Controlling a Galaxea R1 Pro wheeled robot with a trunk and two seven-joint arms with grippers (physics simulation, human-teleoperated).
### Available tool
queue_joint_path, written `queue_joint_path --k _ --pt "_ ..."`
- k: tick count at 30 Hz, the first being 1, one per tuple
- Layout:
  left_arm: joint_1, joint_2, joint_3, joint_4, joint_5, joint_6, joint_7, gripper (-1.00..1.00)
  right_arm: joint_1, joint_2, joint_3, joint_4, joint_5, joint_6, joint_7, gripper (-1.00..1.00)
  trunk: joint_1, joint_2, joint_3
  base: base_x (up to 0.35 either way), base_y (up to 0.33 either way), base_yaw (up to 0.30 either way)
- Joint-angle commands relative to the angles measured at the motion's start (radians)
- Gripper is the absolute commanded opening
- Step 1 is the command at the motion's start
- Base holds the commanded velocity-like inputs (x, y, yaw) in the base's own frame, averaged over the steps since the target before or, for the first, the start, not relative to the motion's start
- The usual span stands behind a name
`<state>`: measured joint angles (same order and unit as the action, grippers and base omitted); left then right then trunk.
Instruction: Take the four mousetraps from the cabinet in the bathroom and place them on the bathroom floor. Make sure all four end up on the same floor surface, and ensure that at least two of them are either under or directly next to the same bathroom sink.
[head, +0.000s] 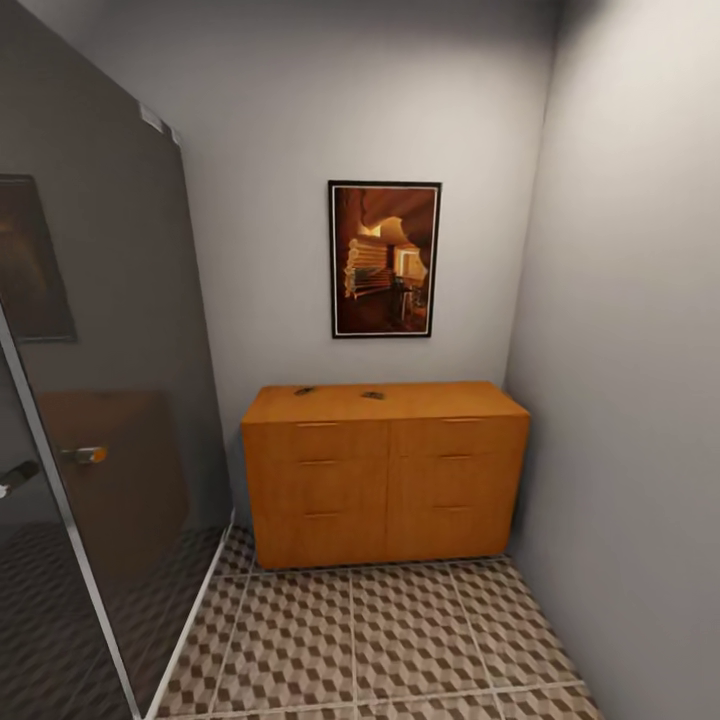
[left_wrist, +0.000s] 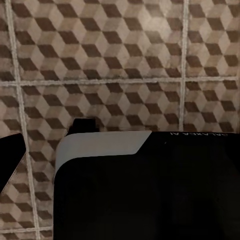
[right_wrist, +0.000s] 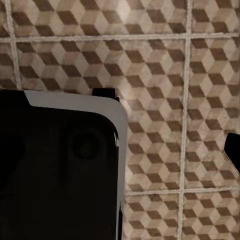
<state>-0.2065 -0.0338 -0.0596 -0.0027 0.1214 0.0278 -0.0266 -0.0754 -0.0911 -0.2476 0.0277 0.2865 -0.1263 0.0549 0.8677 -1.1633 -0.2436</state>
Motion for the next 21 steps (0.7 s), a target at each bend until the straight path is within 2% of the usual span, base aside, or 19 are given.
queue_joint_path --k 1,13,21 --pt "-0.001 0.000 -0.006 0.000 0.010 0.003 -0.003 1.00 -0.001 -0.001 -0.009 0.003 0.008 -0.006 0.002 1.00 0.001 -0.001 -0.001 0.324 0.000 0.000" --pt "-0.001 0.000 -0.006 0.000 0.010 0.003 -0.003 1.00 -0.001 -0.001 -0.009 0.003 0.008 -0.006 0.003 1.00 0.001 -0.001 -0.001 0.324 0.004 0.000" --pt "-0.001 0.000 -0.006 0.000 0.010 0.003 -0.003 1.00 -0.001 0.000 -0.009 0.003 0.008 -0.006 0.003 1.00 0.001 -0.001 -0.001 0.324 0.065 0.000"
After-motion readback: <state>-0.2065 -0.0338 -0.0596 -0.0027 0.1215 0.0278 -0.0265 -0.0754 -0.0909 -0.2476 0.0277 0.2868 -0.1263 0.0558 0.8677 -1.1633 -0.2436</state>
